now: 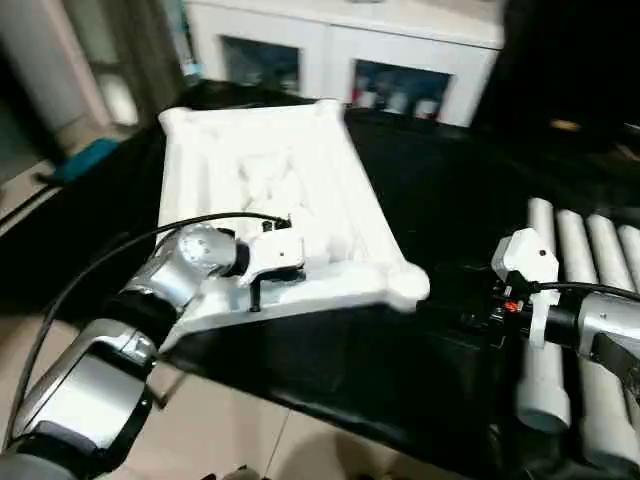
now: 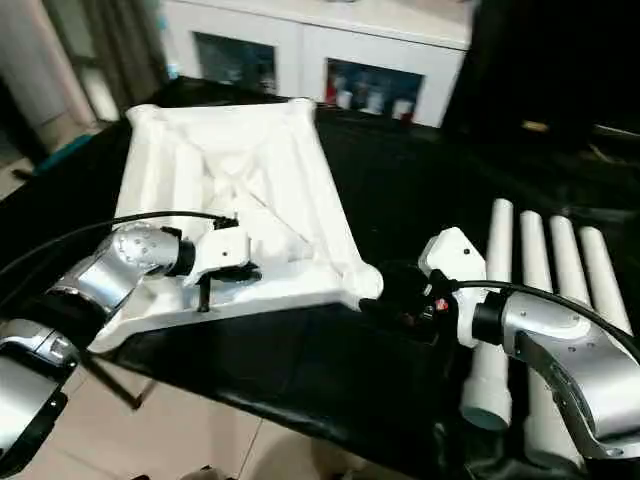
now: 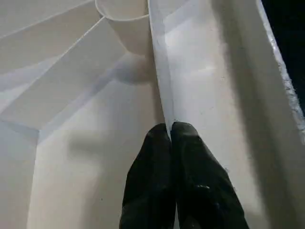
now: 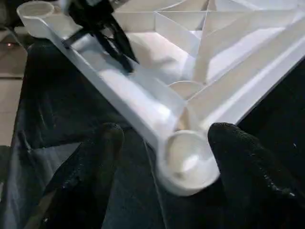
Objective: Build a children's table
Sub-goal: Rotate table base
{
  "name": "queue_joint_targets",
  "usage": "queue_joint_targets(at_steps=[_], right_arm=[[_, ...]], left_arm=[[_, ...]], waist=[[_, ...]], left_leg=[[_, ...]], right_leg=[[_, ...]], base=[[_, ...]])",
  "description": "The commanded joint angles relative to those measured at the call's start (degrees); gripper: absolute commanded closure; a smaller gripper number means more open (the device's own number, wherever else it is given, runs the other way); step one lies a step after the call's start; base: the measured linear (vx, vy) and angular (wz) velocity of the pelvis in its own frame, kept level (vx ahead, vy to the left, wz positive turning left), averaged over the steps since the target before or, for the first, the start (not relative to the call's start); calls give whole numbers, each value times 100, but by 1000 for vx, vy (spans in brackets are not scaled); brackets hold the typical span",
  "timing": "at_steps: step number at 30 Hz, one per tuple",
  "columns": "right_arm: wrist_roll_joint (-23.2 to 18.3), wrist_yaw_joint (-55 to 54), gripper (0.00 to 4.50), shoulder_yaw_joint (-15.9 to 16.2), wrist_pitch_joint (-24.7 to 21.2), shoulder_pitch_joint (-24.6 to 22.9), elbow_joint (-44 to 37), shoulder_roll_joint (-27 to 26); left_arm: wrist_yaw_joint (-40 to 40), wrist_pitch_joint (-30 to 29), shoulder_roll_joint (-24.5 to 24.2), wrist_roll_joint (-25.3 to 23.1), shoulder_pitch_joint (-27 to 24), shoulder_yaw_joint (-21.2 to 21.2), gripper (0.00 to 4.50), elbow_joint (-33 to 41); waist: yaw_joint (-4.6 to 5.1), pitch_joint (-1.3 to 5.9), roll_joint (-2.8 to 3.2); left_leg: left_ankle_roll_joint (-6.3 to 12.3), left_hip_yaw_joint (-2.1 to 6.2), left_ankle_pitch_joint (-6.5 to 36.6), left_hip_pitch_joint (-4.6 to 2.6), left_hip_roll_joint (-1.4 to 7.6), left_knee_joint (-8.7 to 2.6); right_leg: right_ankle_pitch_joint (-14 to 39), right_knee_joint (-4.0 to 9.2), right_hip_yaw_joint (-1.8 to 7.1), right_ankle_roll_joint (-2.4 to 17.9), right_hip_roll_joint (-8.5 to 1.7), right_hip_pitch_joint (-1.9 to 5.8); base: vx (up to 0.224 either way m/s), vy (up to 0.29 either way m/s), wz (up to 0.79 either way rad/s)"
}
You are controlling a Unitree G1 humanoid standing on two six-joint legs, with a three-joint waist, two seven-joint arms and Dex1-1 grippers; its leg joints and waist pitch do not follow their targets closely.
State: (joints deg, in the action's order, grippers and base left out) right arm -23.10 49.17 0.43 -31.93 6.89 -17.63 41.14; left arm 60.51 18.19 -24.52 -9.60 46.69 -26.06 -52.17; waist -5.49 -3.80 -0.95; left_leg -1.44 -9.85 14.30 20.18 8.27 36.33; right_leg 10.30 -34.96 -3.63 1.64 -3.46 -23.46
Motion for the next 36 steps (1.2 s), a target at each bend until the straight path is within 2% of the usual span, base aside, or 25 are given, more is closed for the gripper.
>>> queue_joint_targets(at_steps=[1, 4, 5, 7, 11, 12, 13, 14, 18, 20, 21, 23, 24, 25, 26, 27, 28, 29, 30, 31, 32, 33, 34, 35, 36], right_arm=[[57, -33, 133, 0, -22, 66, 37, 57], [62, -43, 133, 2, -21, 48, 47, 82], [58, -44, 133, 2, -29, 37, 31, 92], [53, -38, 133, -6, -46, 23, 10, 107], [49, -21, 133, -53, -70, 8, -18, 107], [33, -20, 133, -76, -84, 2, -37, 105], [31, -20, 133, -79, -85, 0, -41, 106], [-5, -24, 133, -131, -103, -37, -92, 111], [-51, -75, 133, -218, -117, -120, -149, 97], [-63, -86, 133, -246, -125, -149, -170, 99], [-153, -140, 133, -337, -180, -170, -226, 46], [-256, -261, 133, -484, -250, -231, -313, -45], [-273, -316, 133, -533, -270, -257, -340, -75], [-195, -510, 133, -609, -250, -302, -355, -160], [-123, -720, 133, -686, -248, -327, -359, -257], [-35, -1281, 133, -884, -372, -250, -316, -566], [40, -1650, 133, -986, -371, -171, -328, -796], [71, -1795, 133, -1027, -363, -146, -341, -888], [-10, -2252, 133, -1147, -616, -52, -408, -1260], [34, -2518, 133, -1109, -667, -48, -481, -1500], [165, -2815, 133, -988, -618, -89, -542, -1750], [282, -3020, 133, -902, -579, -129, -543, -1910], [416, -3345, 133, -854, -565, -191, -485, -2161], [490, -3663, 133, -874, -578, -268, -397, -2426], [494, -3686, 133, -876, -579, -274, -391, -2446]], left_arm=[[153, 444, 17, 137, 72, 87, 449, 63], [319, 955, 53, 102, 113, 5, 449, -88], [313, 995, 61, 74, 124, -4, 449, -122], [247, 1076, 73, -20, 168, -25, 449, -198], [59, 1266, 87, -196, 259, -28, 449, -358], [66, 1272, 80, -195, 293, -1, 422, -414], [74, 1265, 76, -187, 296, 7, 422, -416], [209, 1190, 26, -26, 339, 163, 403, -448], [543, 1102, -151, 409, 326, 533, 377, -227], [667, 1031, -212, 550, 295, 625, 354, -65], [804, 721, -282, 858, 210, 835, 354, 291], [891, 142, -379, 1383, 10, 1193, 338, 987], [875, -101, -408, 1583, -81, 1330, 327, 1281], [634, -456, -427, 1719, -269, 1498, 317, 1688], [384, -759, -436, 1798, -443, 1637, 300, 2041], [-330, -1132, -334, 1743, -766, 1876, 300, 2587], [-966, -1195, -145, 1667, -945, 2087, 300, 2813], [-1230, -1217, -63, 1637, -1023, 2176, 292, 2908], [-2044, -1688, 294, 1586, -1345, 2459, 292, 3307], [-2566, -1992, 615, 1787, -1602, 2685, 278, 3591], [-3089, -2435, 948, 1909, -1931, 2906, 261, 3940], [-3441, -2601, 1127, 1723, -2132, 3004, 261, 4106], [-3688, -2652, 1257, 1559, -2373, 3031, 257, 4282], [-3888, -2667, 1359, 1362, -2557, 3015, 248, 4412], [-3902, -2668, 1366, 1346, -2570, 3013, 234, 4421]], waist=[[-10, 436, -35], [-45, 434, -61], [-58, 435, -47], [-68, 425, -59], [-78, 404, -67], [-78, 401, -50], [-79, 401, -53], [-79, 405, -35], [-80, 415, -43], [-73, 407, -44], [-73, 407, -44], [-87, 404, 21], [-68, 395, 3], [-61, 398, -33], [-49, 374, -16], [-45, 385, -19], [-10, 371, -6], [17, 364, -31], [41, 390, 0], [39, 380, 8], [84, 377, -31], [84, 377, -31], [101, 363, -22], [80, 381, -47], [22, 375, -60]], left_leg=[[617, 162, -217, -78, 538, -430], [548, 164, -190, -47, 540, -442], [517, 164, -172, -45, 535, -441], [460, 163, -81, -47, 538, -450], [318, 158, 152, -45, 524, -467], [256, 163, 240, -47, 520, -470], [239, 163, 260, -48, 521, -474], [203, 165, 275, -43, 524, -476], [174, 170, 180, -23, 536, -481], [143, 168, 252, -26, 533, -482], [143, 168, 252, -26, 533, -482], [22, 180, 220, -40, 570, -492], [-5, 169, 265, -38, 567, -494], [-43, 179, 243, -34, 582, -504], [-7, 161, 291, -23, 542, -496], [-38, 158, 307, -31, 549, -492], [-54, 175, 292, -7, 562, -500], [-49, 151, 395, -12, 507, -488], [-65, 133, 353, -37, 519, -468], [-46, 150, 354, -33, 516, -469], [-54, 144, 375, -6, 522, -476], [-54, 144, 375, -6, 522, -476], [-24, 149, 432, 4, 520, -484], [-224, -72, 631, -160, 403, -359], [-372, -162, 896, -198, 330, -302]], right_leg=[[248, 273, 364, 1532, -621, 320], [206, 254, 364, 1526, -648, 360], [235, 256, 367, 1498, -653, 365], [364, 276, 368, 1449, -652, 366], [811, 338, 373, 1309, -651, 371], [986, 361, 373, 1226, -647, 371], [1025, 364, 373, 1206, -646, 370], [1031, 365, 370, 1193, -645, 373], [728, 319, 353, 1281, -645, 383], [795, 317, 350, 1305, -647, 381], [795, 317, 350, 1305, -647, 381], [775, 266, 356, 1405, -675, 382], [769, 277, 347, 1432, -648, 365], [705, 247, 344, 1470, -659, 378], [852, 294, 335, 1448, -626, 350], [883, 282, 342, 1446, -641, 365], [937, 294, 334, 1466, -636, 351], [1306, 373, 316, 1345, -608, 358], [1305, 354, 342, 1333, -601, 352], [1329, 374, 330, 1323, -607, 338], [1526, 390, 312, 1271, -589, 363], [1526, 390, 312, 1271, -589, 363], [1681, 430, 309, 1161, -570, 344], [2036, 563, 515, 918, -442, 202], [2361, 598, 747, 828, -367, 175]], base=[[0, 0, 0], [0, 0, 0], [0, 0, 0], [0, 0, 0], [0, 0, 0], [0, 0, 0], [0, 0, 0], [0, 0, 0], [0, 0, 0], [0, 0, 0], [0, 0, 0], [0, 0, 0], [0, 0, 0], [0, 0, 0], [0, 0, 0], [0, 0, 0], [0, 0, 0], [0, 0, 0], [0, 0, 0], [0, 0, 0], [0, 0, 0], [0, 0, 0], [0, 0, 0], [0, 0, 0], [14, -6, -18]])
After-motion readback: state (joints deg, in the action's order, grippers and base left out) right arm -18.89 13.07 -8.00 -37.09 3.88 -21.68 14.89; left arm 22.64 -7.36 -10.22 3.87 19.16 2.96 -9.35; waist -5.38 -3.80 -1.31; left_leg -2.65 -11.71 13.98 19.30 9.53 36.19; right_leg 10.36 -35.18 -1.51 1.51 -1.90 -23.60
